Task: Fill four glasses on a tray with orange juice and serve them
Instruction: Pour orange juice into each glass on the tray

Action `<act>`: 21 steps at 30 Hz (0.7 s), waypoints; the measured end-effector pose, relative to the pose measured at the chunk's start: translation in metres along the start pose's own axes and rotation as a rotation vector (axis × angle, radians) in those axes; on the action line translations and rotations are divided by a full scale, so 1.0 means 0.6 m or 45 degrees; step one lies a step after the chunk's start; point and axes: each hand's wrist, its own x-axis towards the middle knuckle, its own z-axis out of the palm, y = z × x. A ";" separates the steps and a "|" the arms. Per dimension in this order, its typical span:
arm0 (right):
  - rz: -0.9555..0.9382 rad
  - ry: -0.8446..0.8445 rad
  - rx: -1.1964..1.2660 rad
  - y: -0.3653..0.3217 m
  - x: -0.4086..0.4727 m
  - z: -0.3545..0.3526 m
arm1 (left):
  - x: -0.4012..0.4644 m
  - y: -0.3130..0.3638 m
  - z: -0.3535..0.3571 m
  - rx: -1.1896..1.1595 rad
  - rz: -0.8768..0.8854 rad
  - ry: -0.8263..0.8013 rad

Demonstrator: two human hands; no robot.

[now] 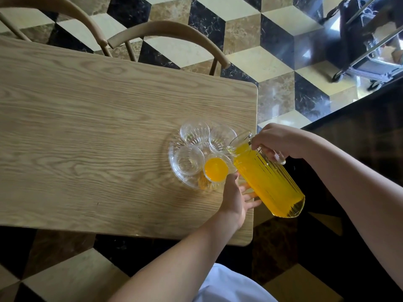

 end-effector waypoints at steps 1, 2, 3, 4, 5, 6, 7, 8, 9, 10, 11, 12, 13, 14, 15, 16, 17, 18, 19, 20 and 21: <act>0.009 0.000 -0.001 -0.001 0.001 0.001 | 0.002 0.000 0.000 0.008 -0.008 -0.003; 0.018 0.000 -0.010 -0.002 0.003 0.001 | 0.003 0.001 0.000 0.014 -0.017 0.000; 0.027 0.000 -0.016 -0.004 0.003 0.002 | 0.004 0.002 0.001 0.026 -0.026 0.015; 0.038 -0.001 -0.013 -0.005 0.004 0.002 | 0.004 0.003 0.002 0.035 -0.033 0.029; 0.048 -0.001 -0.004 -0.007 0.005 0.002 | 0.005 0.004 0.002 0.039 -0.037 0.035; 0.055 0.001 0.001 -0.008 0.006 0.002 | 0.005 0.005 0.002 0.043 -0.039 0.036; 0.061 0.002 0.002 -0.010 0.006 0.002 | 0.005 0.007 0.003 0.051 -0.041 0.035; 0.065 0.003 0.001 -0.012 0.007 0.002 | 0.004 0.009 0.003 0.057 -0.039 0.037; 0.068 0.004 0.005 -0.013 0.006 0.002 | 0.002 0.012 0.004 0.060 -0.034 0.038; 0.070 0.004 0.009 -0.015 0.005 0.002 | 0.002 0.013 0.005 0.064 -0.036 0.032; 0.069 0.005 0.008 -0.016 0.005 0.002 | 0.003 0.013 0.005 0.066 -0.041 0.028; 0.065 0.008 -0.002 -0.017 0.005 0.002 | 0.004 0.014 0.006 0.060 -0.045 0.030; 0.062 0.009 -0.014 -0.018 0.004 0.002 | 0.004 0.014 0.006 0.058 -0.047 0.039; 0.061 0.009 -0.019 -0.019 0.003 0.002 | 0.004 0.014 0.006 0.063 -0.047 0.043; 0.062 0.007 -0.016 -0.020 0.003 0.002 | 0.006 0.013 0.005 0.069 -0.042 0.047; 0.061 0.005 -0.016 -0.020 0.002 0.002 | 0.008 0.013 0.004 0.073 -0.036 0.051; 0.060 0.003 -0.022 -0.021 0.001 0.002 | 0.008 0.014 0.003 0.073 -0.034 0.051; 0.061 0.004 -0.030 -0.022 0.000 0.001 | 0.008 0.014 0.003 0.077 -0.037 0.050; 0.062 0.005 -0.036 -0.023 0.000 0.001 | 0.008 0.014 0.004 0.076 -0.041 0.048; 0.062 0.005 -0.041 -0.024 0.000 0.001 | 0.007 0.015 0.004 0.069 -0.042 0.045; 0.061 0.004 -0.046 -0.025 0.000 0.001 | 0.006 0.016 0.005 0.061 -0.043 0.044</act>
